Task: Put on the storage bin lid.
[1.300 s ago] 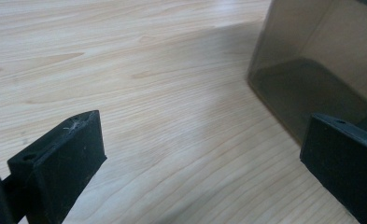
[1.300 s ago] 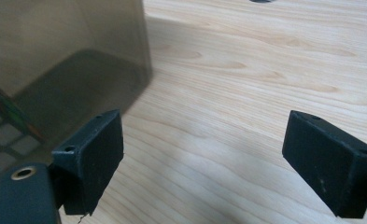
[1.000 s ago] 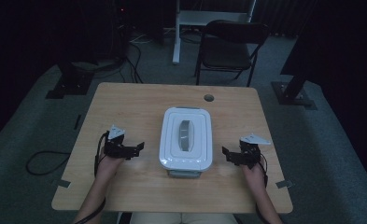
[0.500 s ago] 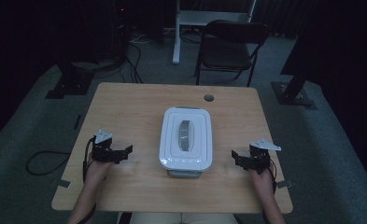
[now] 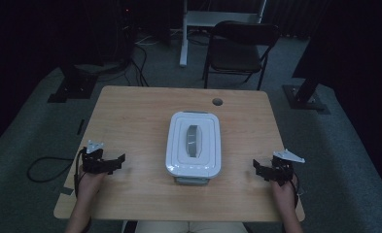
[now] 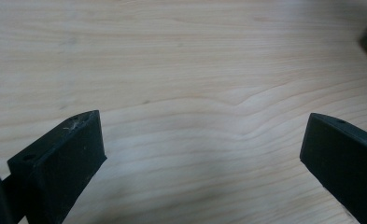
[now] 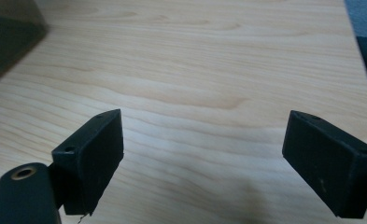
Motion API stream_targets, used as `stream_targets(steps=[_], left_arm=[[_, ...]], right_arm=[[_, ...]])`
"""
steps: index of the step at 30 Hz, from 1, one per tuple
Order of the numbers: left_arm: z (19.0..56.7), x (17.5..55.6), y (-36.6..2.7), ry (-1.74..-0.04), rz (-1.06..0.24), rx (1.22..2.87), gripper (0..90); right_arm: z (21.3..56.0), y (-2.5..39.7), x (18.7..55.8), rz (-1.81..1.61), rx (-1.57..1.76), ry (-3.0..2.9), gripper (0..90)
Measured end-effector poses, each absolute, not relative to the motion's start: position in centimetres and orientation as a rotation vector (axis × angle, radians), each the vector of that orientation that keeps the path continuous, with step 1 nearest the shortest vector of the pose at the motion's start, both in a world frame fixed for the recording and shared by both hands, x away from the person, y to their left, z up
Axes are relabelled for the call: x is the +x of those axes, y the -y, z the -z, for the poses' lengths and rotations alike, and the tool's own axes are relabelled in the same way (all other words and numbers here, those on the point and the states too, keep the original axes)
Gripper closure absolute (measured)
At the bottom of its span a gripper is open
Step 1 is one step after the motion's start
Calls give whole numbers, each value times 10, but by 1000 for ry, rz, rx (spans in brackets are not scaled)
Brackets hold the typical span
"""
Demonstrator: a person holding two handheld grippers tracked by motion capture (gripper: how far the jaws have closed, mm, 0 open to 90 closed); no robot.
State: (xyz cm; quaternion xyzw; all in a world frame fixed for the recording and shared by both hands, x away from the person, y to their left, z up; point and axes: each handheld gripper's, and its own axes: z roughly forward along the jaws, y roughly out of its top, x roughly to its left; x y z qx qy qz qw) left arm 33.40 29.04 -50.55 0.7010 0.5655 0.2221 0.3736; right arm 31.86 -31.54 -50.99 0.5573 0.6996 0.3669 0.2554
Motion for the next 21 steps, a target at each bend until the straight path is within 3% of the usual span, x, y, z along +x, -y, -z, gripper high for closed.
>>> stream_targets(steps=[21], left_arm=[[517, 297, -315, -1722, -685, 1779, 5]], right_arm=[[525, 327, 303, -847, 1631, -1845, 117]])
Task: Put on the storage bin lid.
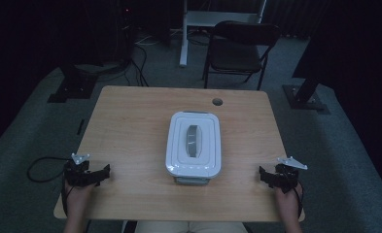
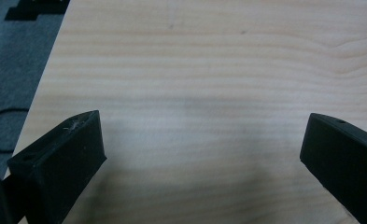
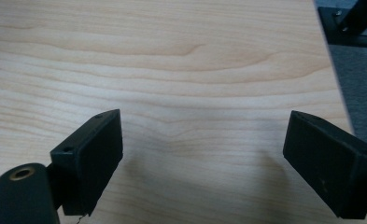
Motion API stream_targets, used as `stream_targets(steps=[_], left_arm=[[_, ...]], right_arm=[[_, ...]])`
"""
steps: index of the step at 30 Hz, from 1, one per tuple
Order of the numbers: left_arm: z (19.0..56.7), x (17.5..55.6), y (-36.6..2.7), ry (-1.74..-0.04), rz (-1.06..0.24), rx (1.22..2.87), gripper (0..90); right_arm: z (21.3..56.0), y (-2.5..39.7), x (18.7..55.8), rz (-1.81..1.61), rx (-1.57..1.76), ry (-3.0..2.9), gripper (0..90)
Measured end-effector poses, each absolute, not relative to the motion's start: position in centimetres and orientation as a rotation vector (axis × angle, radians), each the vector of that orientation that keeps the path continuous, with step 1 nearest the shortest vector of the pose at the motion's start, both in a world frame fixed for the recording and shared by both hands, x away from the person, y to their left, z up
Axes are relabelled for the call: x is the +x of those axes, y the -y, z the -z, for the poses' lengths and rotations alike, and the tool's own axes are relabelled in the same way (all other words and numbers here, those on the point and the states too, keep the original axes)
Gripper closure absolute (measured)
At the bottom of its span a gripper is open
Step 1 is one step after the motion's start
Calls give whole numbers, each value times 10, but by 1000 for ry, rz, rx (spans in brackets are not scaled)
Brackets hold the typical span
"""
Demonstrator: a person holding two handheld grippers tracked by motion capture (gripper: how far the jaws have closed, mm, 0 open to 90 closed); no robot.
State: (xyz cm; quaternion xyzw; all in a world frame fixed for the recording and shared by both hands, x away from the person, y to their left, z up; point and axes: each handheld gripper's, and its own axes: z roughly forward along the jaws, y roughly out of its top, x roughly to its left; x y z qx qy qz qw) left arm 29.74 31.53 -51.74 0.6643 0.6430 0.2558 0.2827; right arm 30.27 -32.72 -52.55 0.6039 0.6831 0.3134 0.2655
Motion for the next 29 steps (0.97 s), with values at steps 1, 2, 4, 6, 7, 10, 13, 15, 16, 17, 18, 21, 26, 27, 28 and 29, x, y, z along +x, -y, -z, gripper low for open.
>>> stream_targets(steps=[1, 2, 4, 6, 7, 10, 13, 15, 16, 17, 18, 21, 26, 27, 28, 29], left_arm=[[519, 297, -315, -1726, -688, 1789, 4], [520, 297, -314, -1730, -693, 1795, 5], [521, 297, -314, -1743, -701, 1803, 5], [523, 297, -314, -1754, -697, 1795, 5], [523, 297, -314, -1754, -697, 1795, 5], [524, 297, -315, -1784, -712, 1777, 5], [524, 296, -316, -1785, -712, 1770, 5], [524, 297, -315, -1783, -717, 1780, 5], [524, 297, -315, -1783, -717, 1780, 5], [524, 297, -315, -1783, -717, 1780, 5], [524, 297, -315, -1783, -717, 1779, 5], [524, 297, -315, -1783, -717, 1779, 5], [524, 297, -315, -1782, -717, 1779, 5], [524, 297, -315, -1782, -717, 1779, 5], [524, 297, -315, -1782, -718, 1779, 5], [524, 297, -315, -1782, -718, 1779, 5]], right_arm=[[527, 327, 303, -834, 1638, -1854, 117], [527, 326, 304, -815, 1646, -1857, 117], [527, 325, 305, -805, 1645, -1866, 115], [528, 326, 306, -804, 1668, -1857, 115], [528, 326, 306, -804, 1668, -1857, 115], [528, 326, 306, -798, 1676, -1849, 114], [528, 326, 306, -798, 1678, -1846, 114], [528, 326, 306, -798, 1678, -1845, 113], [528, 326, 306, -797, 1679, -1846, 113], [528, 326, 306, -797, 1678, -1846, 113], [528, 326, 306, -797, 1678, -1846, 113], [528, 326, 307, -797, 1678, -1846, 113], [528, 326, 307, -799, 1678, -1847, 114], [528, 326, 307, -799, 1678, -1847, 114], [528, 326, 307, -799, 1678, -1847, 114], [528, 326, 307, -799, 1678, -1847, 114]])
